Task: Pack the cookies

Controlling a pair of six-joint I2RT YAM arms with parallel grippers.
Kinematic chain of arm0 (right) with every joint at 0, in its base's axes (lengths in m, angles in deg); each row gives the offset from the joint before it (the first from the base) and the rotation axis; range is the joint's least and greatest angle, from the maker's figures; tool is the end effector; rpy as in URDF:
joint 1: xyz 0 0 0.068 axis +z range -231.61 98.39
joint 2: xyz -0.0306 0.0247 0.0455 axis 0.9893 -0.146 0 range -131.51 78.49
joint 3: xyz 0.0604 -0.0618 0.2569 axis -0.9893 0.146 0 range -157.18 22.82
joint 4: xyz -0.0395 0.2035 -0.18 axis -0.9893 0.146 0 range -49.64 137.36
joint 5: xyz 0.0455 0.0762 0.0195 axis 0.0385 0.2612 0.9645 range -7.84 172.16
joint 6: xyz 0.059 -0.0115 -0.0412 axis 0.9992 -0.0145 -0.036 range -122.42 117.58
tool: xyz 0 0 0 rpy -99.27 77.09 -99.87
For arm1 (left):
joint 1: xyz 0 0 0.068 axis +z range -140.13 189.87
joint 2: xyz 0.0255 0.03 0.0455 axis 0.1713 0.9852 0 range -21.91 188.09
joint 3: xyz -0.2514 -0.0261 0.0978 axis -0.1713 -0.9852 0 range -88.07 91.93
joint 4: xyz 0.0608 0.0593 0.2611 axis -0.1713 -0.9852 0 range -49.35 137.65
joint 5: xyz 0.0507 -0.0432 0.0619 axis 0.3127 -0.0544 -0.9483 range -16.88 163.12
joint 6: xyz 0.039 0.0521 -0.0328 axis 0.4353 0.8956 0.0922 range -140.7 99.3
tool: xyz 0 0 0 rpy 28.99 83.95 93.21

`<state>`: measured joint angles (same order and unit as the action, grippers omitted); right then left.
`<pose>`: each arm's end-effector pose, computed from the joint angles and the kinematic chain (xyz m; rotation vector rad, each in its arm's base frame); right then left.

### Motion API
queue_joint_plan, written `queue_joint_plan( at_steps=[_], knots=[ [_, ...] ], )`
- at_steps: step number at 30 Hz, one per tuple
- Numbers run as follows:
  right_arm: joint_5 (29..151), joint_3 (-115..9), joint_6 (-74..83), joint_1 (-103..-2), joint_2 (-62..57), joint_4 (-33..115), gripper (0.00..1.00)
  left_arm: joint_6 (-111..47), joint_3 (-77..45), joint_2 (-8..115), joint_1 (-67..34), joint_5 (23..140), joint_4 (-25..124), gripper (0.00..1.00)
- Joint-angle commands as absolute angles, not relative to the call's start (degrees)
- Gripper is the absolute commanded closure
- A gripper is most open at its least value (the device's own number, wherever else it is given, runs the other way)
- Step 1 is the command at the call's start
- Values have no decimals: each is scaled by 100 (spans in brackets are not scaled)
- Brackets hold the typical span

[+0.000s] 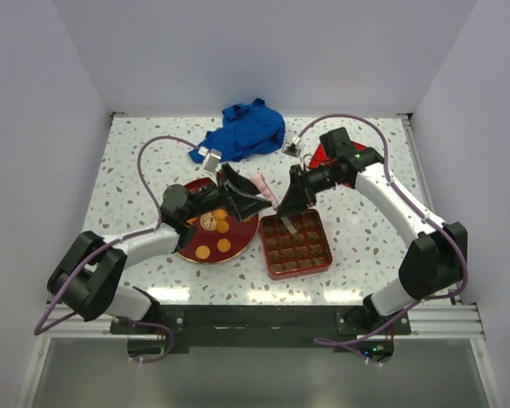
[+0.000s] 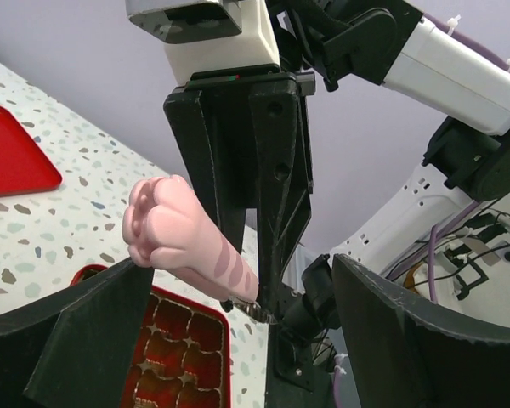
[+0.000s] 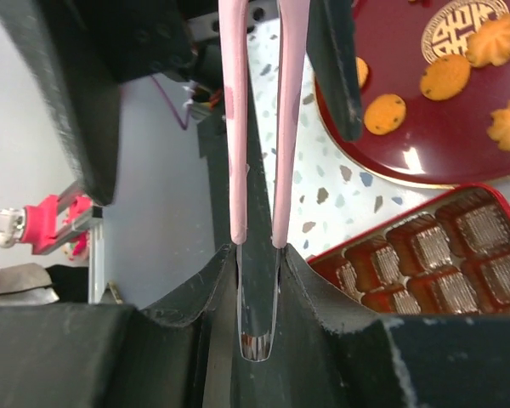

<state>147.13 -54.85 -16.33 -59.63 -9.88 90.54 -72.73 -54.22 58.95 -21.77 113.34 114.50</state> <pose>0.2823 0.1731 0.2994 -1.0767 2.0832 1.5116 0.2452 -0.1968 0.2647 0.4503 1.4426 -1.6381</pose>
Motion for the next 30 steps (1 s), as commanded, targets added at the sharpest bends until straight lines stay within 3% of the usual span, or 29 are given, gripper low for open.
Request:
queue_joint_plan(
  at_steps=[1,7,11,14,18,22,26,30],
  knots=[
    [15326,-5663,-1394,-5876,-922,8748,73,-7536,-5494,6061,-2213,11223,12262,11],
    [15458,-5584,-1227,-5832,-931,8589,73,-7993,-5494,6290,-2213,11179,12938,32],
    [15485,-5602,-1218,-5832,-940,8572,73,-8283,-5502,6440,-2213,11153,13342,58],
    [15476,-5593,-1218,-5832,-922,8572,71,-8310,-5599,6414,-2213,10934,13440,69],
    [15467,-5593,-1227,-5832,-904,8572,62,-8328,-5731,6291,-2213,10643,13484,75],
    [15450,-5637,-1218,-5814,-904,8572,46,-8354,-5836,6133,-2213,10292,13519,78],
    [15406,-5628,-876,-5718,-966,8282,39,-8442,-5889,6009,-2213,9888,13607,78],
    [15335,-5602,-340,-5612,-1071,7677,39,-8583,-5977,5948,-2213,9527,13809,79]
  ],
)
